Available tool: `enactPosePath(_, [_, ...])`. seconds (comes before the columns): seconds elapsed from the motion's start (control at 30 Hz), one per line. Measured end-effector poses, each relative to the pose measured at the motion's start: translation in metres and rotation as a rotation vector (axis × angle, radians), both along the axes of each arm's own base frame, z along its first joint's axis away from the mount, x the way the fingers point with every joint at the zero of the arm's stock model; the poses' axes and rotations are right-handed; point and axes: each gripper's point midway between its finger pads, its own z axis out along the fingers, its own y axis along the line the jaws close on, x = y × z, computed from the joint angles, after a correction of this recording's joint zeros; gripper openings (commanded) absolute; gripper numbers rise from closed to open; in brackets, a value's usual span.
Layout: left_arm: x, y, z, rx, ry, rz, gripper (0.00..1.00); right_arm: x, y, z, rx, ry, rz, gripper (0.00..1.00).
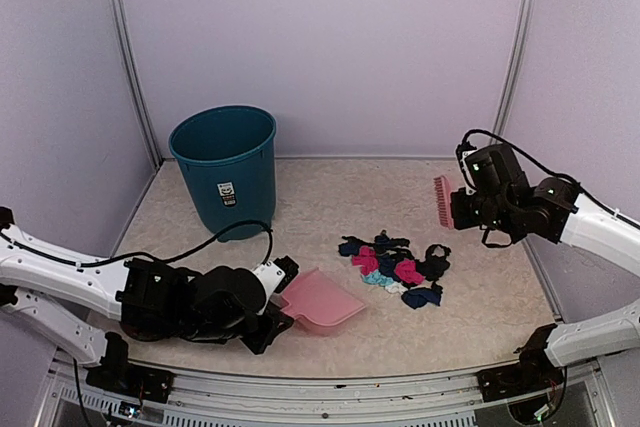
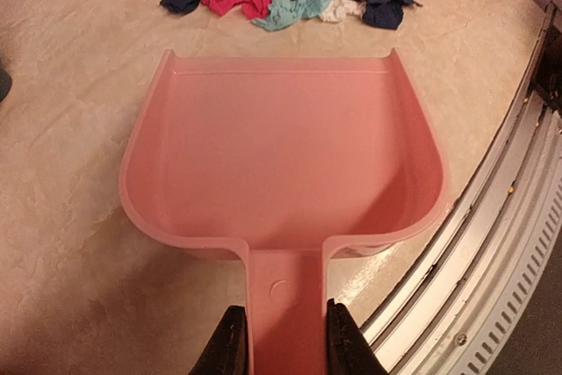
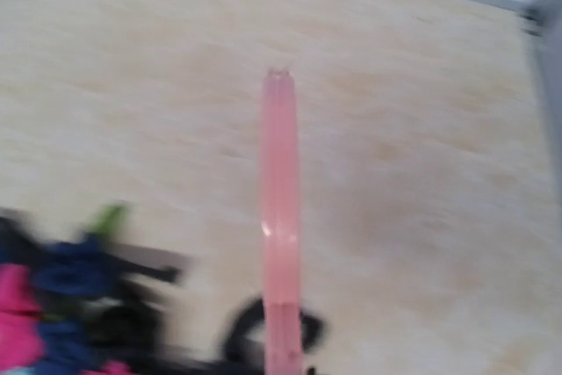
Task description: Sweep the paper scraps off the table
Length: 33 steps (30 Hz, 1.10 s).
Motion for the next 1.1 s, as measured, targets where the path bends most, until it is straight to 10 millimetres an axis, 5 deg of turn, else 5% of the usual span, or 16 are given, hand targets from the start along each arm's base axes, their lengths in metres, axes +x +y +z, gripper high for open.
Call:
enactPosePath(0.27, [0.001, -0.002, -0.039, 0.135, -0.009, -0.027, 0.0, -0.006, -0.032, -0.032, -0.196, 0.098, -0.124, 0.0])
enactPosePath(0.43, [0.008, -0.004, -0.054, 0.176, -0.006, -0.039, 0.0, -0.01, -0.033, -0.059, -0.23, 0.189, -0.145, 0.0])
enactPosePath(0.87, [0.046, -0.027, -0.061, 0.165, 0.004, -0.045, 0.0, -0.019, 0.028, -0.114, -0.247, 0.309, -0.01, 0.0])
enactPosePath(1.1, [0.064, -0.038, -0.067, 0.167, 0.006, -0.054, 0.0, -0.012, 0.072, -0.119, -0.261, 0.279, 0.082, 0.0])
